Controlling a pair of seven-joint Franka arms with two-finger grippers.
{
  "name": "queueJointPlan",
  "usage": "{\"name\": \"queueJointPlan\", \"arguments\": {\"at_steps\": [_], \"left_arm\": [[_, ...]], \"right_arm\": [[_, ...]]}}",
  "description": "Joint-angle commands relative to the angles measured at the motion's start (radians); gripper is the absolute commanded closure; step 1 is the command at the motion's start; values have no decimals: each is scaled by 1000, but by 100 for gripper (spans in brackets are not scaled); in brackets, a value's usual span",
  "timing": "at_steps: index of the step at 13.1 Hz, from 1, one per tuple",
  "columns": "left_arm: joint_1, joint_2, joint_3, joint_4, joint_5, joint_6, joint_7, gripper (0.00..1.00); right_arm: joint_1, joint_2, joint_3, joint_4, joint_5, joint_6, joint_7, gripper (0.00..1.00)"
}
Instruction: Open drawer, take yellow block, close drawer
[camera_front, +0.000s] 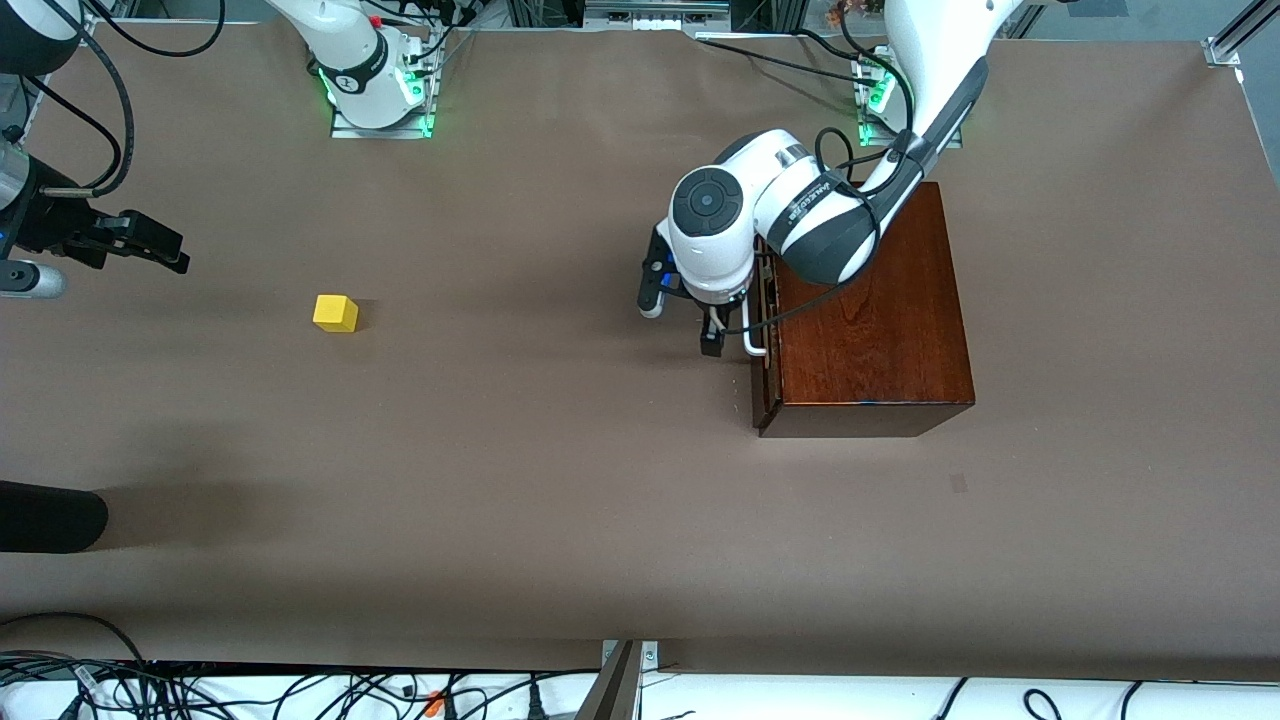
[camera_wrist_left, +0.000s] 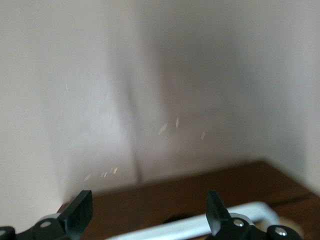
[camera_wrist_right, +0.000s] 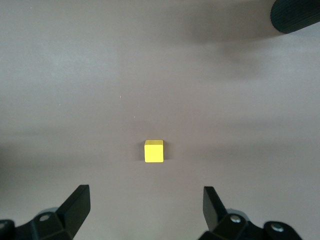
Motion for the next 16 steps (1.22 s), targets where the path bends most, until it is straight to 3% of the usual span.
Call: {"name": "queueJointPlan", "arguments": {"at_steps": [1,5,9,10,12,13,16], "left_arm": [[39,-66,-6,42,-95,-34,-80,0],[186,-187,-5,58,-215,-197,-387,0],[309,-244,6,122,-186,-381,-552,0],[318,-241,32,162,-185,-410,-554,0],[326,-302,131,154,-191,-421,-581,0],[317,-339,205,130,-191,-413,-633,0],[312,-454,325,4,-209,-247,-845,0]], "right_arm": [[16,-27,-12,-13,-13,-24,15,0],[16,-28,-12,-7,-12,-58,11,0],[16,-28,-13,-7,-10,-63,15,0],[16,-28,-13,-7,-10,-63,15,0],[16,-28,-12,-5,-10,-61,4,0],[16,-27,-12,1,-10,-63,-4,0],[16,-25,-12,5,-10,-63,8,0]]}}
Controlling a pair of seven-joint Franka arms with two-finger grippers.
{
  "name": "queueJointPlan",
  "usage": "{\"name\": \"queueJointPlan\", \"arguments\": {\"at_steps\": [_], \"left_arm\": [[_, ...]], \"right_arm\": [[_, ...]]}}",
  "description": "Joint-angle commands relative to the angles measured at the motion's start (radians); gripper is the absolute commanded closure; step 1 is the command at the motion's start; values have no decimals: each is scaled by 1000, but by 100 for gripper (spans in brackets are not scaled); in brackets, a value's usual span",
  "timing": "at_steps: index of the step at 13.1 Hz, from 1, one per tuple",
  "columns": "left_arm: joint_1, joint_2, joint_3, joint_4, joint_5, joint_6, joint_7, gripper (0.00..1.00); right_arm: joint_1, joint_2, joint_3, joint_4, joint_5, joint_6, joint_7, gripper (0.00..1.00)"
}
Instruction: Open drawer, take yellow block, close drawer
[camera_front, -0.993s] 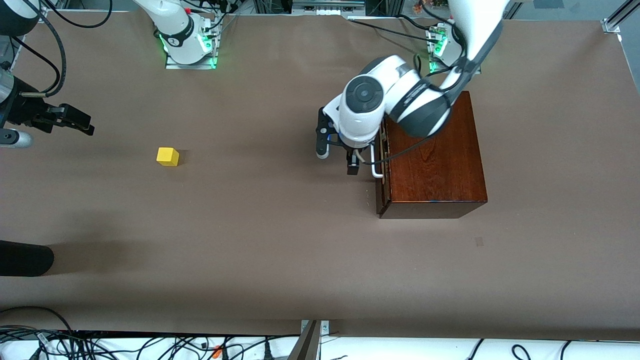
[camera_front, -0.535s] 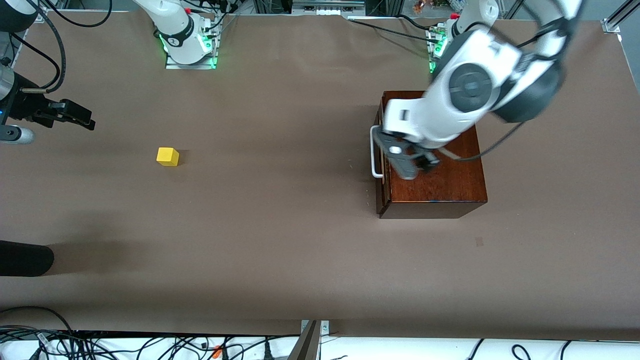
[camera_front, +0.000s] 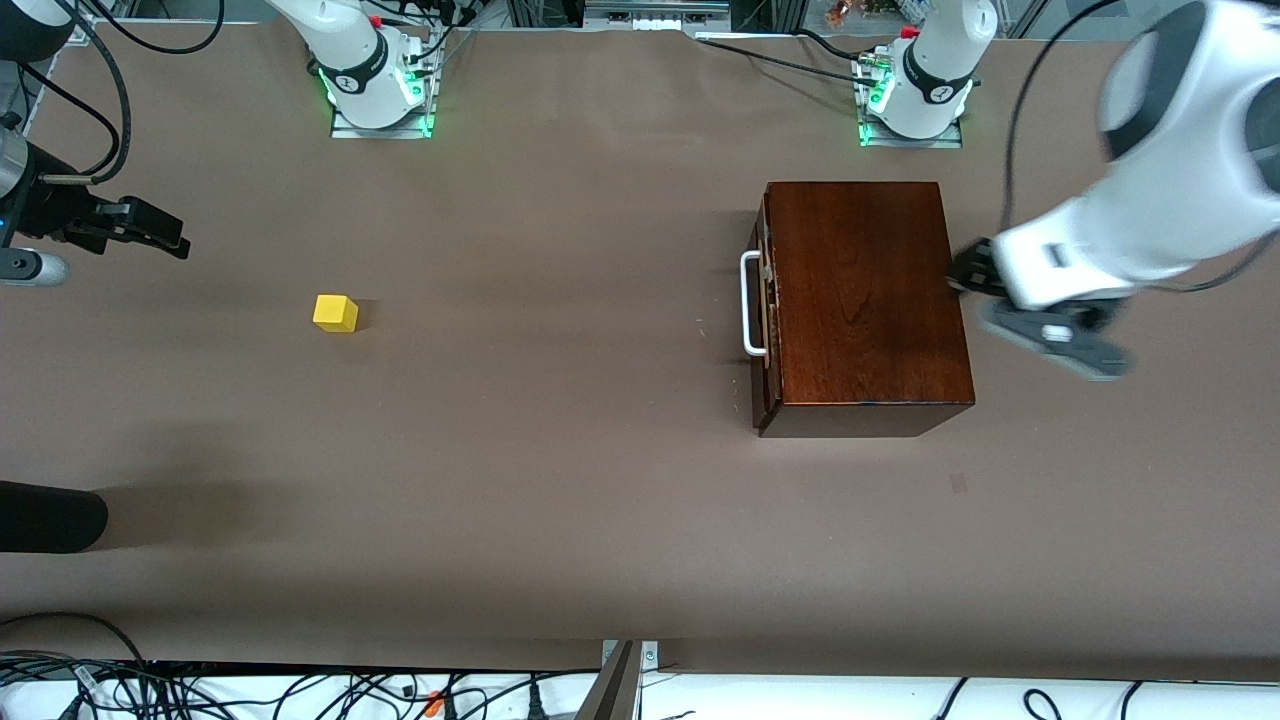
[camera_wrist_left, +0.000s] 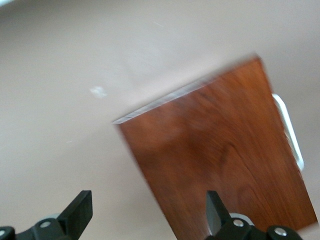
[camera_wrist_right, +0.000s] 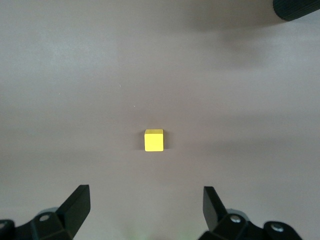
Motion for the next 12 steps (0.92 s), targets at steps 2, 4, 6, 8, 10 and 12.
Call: {"name": "queueJointPlan", "arguments": {"at_steps": [2,4,6,8,10,12], "left_arm": [[-37,-193,144,-205,-32,89,-181,0],[-63,-248,188,-259,-31,88,-181,0],[-62,-293,208,-308,-31,88,-168,0],[-54,-272,205,-283,-31,48,-166,0],[-60,-235,198,-224,-29,37,-171,0],[-65,-232,196,-218,-28,31,-171,0]], "right_arm": [[12,-13,-10,6,-10,-12,8,0],[12,-13,-9,6,-10,-12,5,0],[12,-13,-9,6,-9,-12,8,0],[12,-13,-9,6,-10,-12,8,0],[12,-15,-10,6,-10,-12,9,0],[10,-15,-9,6,-10,-14,14,0]]}}
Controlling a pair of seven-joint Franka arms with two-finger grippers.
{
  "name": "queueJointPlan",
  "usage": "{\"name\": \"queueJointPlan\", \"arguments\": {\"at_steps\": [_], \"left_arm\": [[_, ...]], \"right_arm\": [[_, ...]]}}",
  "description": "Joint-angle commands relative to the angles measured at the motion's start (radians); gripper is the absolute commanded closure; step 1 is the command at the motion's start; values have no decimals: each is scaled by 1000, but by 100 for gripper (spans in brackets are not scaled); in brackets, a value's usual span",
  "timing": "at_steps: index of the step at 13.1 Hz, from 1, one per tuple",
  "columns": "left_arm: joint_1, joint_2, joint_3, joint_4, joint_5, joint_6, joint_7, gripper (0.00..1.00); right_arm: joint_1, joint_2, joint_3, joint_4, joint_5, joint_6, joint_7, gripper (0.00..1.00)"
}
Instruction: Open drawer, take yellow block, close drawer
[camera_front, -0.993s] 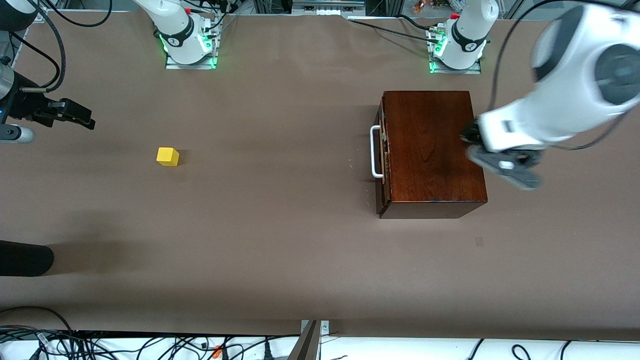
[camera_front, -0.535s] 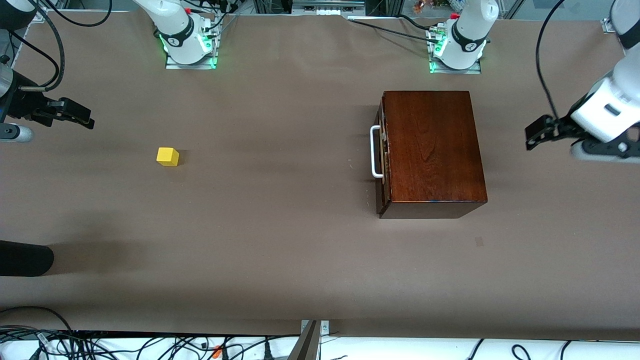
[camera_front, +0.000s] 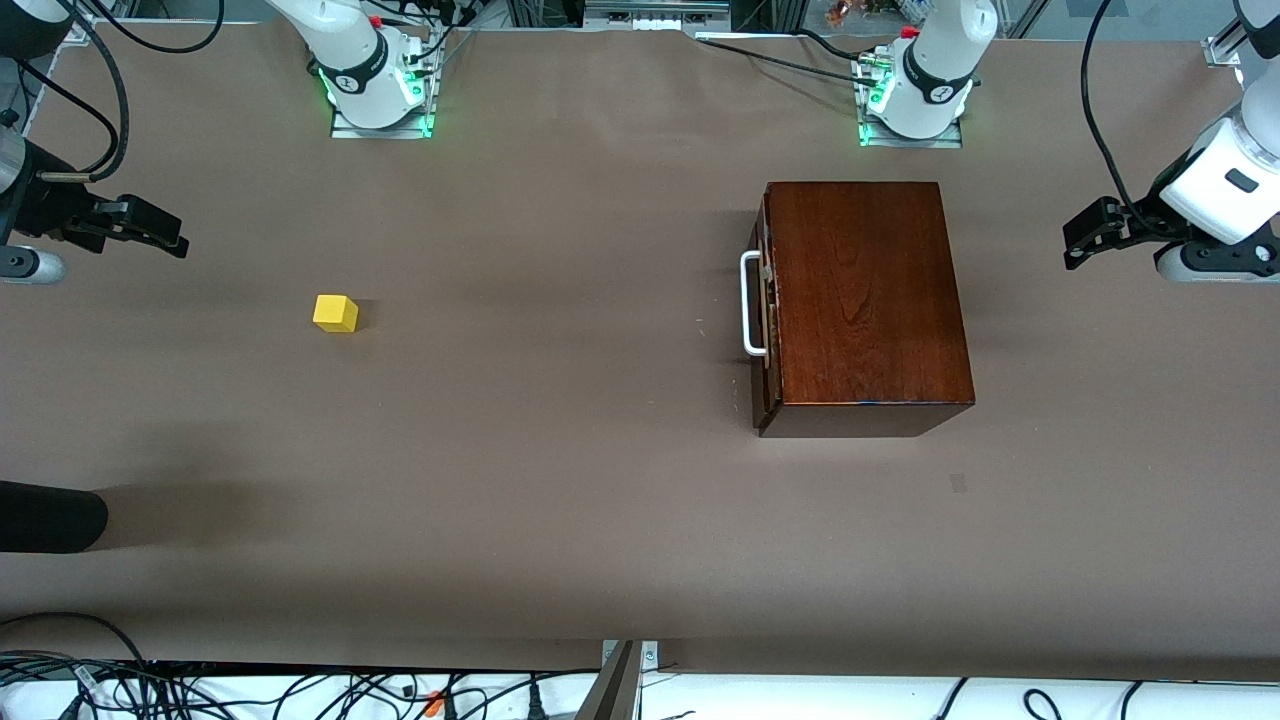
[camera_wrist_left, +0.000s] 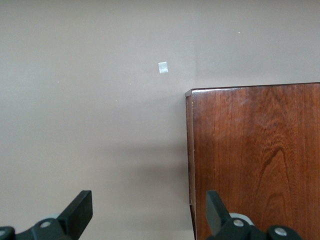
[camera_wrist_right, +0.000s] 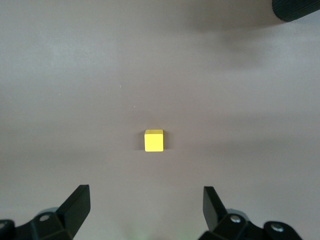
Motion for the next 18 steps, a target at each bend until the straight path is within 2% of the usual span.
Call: {"name": "queueJointPlan", "arguments": {"at_steps": [1,18], "left_arm": [[-12,18,5,39,-24,-22,-8,0],[-16,35,-13,69,-13,-48,-10,0]], "right_arm": [[10,-12,-9,6,-9,-17,15,0],[10,-14,-9,7,-9,-32,13,0]]}}
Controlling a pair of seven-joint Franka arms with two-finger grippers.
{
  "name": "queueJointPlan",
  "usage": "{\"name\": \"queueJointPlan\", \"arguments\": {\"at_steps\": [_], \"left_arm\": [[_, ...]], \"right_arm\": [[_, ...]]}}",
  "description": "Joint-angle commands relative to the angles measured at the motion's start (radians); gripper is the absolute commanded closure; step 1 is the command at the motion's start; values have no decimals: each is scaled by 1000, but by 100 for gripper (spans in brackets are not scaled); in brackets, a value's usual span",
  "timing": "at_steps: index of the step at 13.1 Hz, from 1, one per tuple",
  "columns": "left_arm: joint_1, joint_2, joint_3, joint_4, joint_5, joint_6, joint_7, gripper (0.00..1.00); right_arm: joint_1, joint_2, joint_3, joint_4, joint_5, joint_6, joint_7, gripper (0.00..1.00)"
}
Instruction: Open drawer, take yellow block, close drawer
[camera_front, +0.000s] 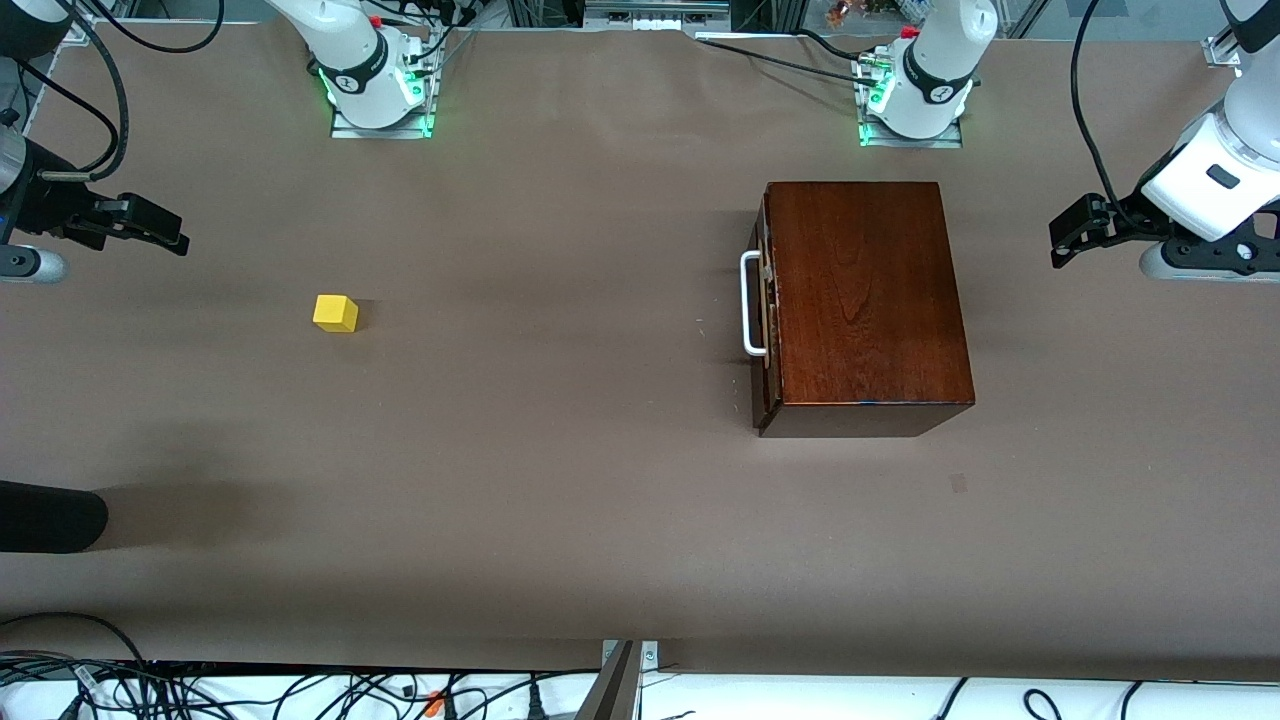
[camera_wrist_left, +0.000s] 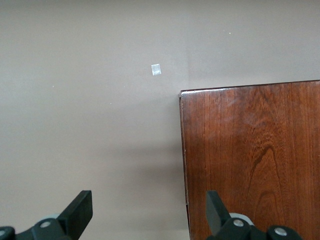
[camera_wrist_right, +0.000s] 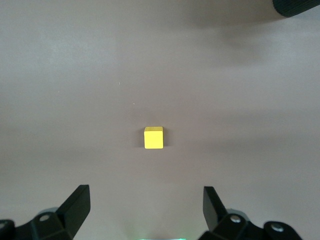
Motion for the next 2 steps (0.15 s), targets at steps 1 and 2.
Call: {"name": "queueJointPlan", "arguments": {"at_steps": [1,2], "left_arm": [[-4,23,0,43,-13,-34,-9,0],[-4,24,0,44,-13,-34,-10,0]], "right_arm": [[10,-13,-8,7,-9,-19,11,0],[10,-13,-8,9,-9,-19,11,0]]}}
